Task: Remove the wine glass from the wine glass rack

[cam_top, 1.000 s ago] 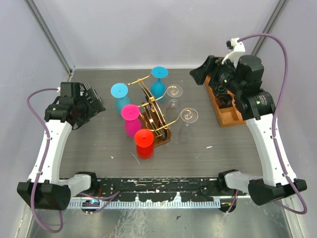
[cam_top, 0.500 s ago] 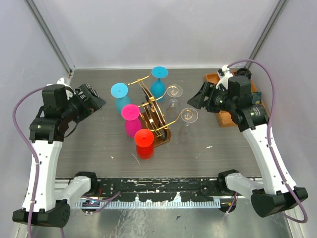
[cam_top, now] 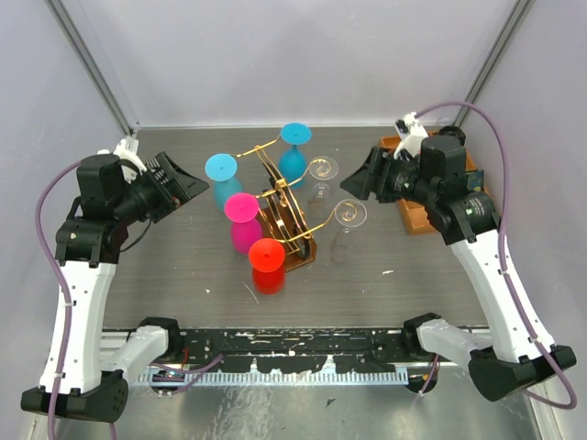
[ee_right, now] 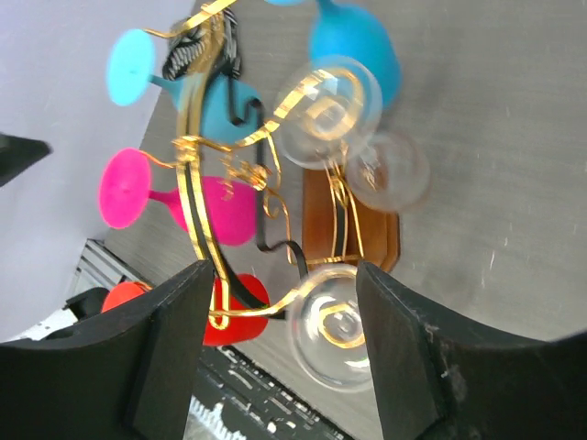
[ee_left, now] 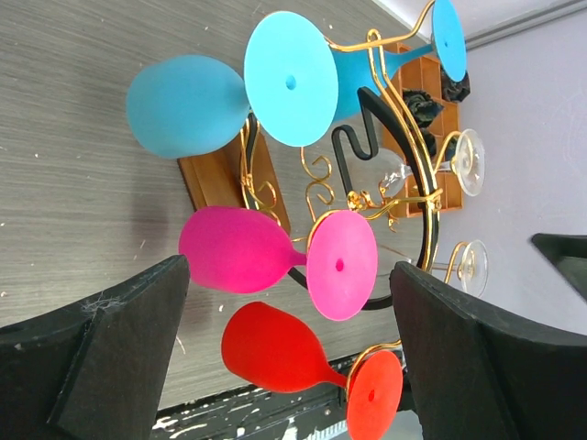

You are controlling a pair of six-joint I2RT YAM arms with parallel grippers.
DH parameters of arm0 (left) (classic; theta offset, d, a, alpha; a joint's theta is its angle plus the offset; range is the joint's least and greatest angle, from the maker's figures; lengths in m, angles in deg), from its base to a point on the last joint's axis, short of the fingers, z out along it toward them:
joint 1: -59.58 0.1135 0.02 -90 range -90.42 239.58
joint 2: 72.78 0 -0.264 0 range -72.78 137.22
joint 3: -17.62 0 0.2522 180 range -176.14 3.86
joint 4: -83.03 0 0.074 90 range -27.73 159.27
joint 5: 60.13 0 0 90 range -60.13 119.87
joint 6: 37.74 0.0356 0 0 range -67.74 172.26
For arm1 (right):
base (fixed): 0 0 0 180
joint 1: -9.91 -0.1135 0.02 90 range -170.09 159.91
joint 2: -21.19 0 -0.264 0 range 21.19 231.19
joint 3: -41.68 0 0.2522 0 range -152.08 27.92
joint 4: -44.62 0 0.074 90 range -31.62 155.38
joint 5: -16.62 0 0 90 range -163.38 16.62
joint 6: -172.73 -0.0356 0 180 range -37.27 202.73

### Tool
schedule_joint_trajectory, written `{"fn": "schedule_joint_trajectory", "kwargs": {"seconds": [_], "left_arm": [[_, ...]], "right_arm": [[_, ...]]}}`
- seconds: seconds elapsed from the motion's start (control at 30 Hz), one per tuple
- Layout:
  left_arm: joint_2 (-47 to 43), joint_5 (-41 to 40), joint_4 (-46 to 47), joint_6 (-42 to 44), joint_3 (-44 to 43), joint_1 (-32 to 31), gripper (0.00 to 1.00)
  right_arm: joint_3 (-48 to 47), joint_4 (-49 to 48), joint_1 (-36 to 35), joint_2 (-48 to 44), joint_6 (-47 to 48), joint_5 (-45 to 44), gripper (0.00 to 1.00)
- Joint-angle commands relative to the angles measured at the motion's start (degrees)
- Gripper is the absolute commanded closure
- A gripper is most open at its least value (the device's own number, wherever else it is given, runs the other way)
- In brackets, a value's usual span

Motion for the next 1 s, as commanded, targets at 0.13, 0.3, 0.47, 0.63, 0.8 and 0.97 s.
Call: {"fn": "schedule_joint_trajectory", "kwargs": {"seconds": [0.13,0.3,0.47,0.63,0.8,0.97], "left_arm": [[-1.68,0.45,1.99,-0.33,3.54,-0.15,0.02],[-1.92,-0.39,-0.1,0.77,3.04,-0.16,0.02],[-1.99,-0.53,-0.72,1.19,3.37,-0.14,0.02],[-1.4,0.15,0.24,0.39,4.65,-0.15,0.02],[-1.31,0.65,0.66,-0.19,5.47,-0.15,0.02],[-1.53,0.95,0.76,-0.48,6.08,-0.15,0.02]], "right_arm": [[-19.64,3.26,-21.84,13.6,11.38,-17.32,0.3],[-24.54,6.43,-28.39,22.57,13.65,-25.81,0.3],[-26.82,8.32,-30.0,27.32,14.43,-28.87,0.31],[-27.14,10.13,-31.03,29.53,15.23,-30.92,0.37],[-26.42,9.8,-31.4,29.76,16.3,-31.88,0.51],[-27.03,9.45,-31.51,30.44,17.04,-32.67,0.66]]}}
